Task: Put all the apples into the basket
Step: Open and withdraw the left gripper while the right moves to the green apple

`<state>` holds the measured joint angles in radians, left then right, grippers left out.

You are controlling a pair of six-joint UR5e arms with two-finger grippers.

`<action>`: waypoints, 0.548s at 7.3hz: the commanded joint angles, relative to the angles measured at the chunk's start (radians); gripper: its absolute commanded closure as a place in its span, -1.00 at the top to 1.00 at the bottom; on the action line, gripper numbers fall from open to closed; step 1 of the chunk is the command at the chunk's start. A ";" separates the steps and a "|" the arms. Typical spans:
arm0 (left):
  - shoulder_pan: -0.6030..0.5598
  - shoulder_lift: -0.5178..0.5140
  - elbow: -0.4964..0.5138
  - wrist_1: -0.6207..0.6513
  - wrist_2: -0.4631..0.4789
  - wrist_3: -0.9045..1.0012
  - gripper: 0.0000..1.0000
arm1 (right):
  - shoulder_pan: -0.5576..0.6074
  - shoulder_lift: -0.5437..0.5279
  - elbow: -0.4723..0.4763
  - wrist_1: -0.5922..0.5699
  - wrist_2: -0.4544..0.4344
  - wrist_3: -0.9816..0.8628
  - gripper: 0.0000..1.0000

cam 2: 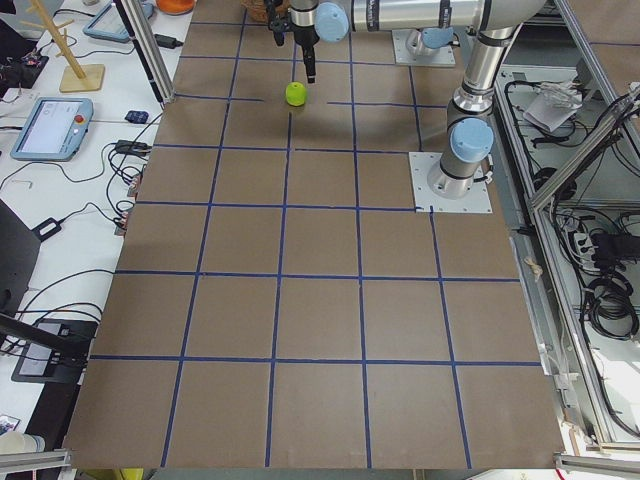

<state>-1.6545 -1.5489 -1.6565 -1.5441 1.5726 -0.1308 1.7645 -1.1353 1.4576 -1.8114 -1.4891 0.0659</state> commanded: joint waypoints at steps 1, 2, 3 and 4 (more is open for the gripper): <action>0.105 0.055 0.023 -0.059 -0.028 0.170 1.00 | 0.162 0.053 0.013 -0.060 -0.002 0.293 1.00; 0.111 0.052 0.021 -0.051 -0.029 0.172 1.00 | 0.189 0.087 0.050 -0.150 -0.006 0.345 1.00; 0.111 0.052 0.023 -0.039 -0.039 0.172 1.00 | 0.191 0.107 0.091 -0.234 -0.013 0.353 1.00; 0.110 0.049 0.024 -0.031 -0.039 0.172 1.00 | 0.191 0.111 0.134 -0.271 -0.014 0.354 1.00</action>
<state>-1.5468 -1.4988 -1.6343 -1.5853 1.5382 0.0373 1.9477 -1.0402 1.5395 -2.0125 -1.4992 0.4019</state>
